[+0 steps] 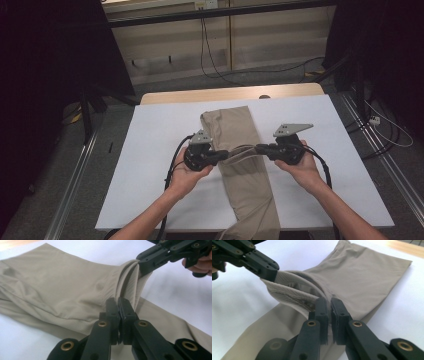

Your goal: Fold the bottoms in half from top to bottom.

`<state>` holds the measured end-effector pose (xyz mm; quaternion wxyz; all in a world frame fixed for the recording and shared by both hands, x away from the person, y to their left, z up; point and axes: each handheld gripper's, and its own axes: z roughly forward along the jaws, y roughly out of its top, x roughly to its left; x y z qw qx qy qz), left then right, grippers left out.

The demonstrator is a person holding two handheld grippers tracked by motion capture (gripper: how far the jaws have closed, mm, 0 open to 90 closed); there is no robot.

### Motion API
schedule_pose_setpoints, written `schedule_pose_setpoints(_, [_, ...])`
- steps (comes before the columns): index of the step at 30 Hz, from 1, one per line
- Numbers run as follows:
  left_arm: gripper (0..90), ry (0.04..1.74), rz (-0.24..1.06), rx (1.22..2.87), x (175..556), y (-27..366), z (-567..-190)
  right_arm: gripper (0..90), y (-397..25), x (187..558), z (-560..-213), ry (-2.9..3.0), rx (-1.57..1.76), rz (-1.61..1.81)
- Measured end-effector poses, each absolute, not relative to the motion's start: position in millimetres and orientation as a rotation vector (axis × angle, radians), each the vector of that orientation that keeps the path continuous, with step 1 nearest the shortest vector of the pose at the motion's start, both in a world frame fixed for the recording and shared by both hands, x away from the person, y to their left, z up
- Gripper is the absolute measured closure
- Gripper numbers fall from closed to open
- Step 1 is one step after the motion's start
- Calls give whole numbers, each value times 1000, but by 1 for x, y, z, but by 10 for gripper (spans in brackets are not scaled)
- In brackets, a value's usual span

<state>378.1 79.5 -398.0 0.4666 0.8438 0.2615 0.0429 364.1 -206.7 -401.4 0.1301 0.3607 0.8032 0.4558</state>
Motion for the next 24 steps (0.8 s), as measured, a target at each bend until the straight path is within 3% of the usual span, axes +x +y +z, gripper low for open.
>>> schedule_pose_setpoints(24, [876,466,-6,2230,282,68,-425,842,-215,261,-425,2521,977,1250])
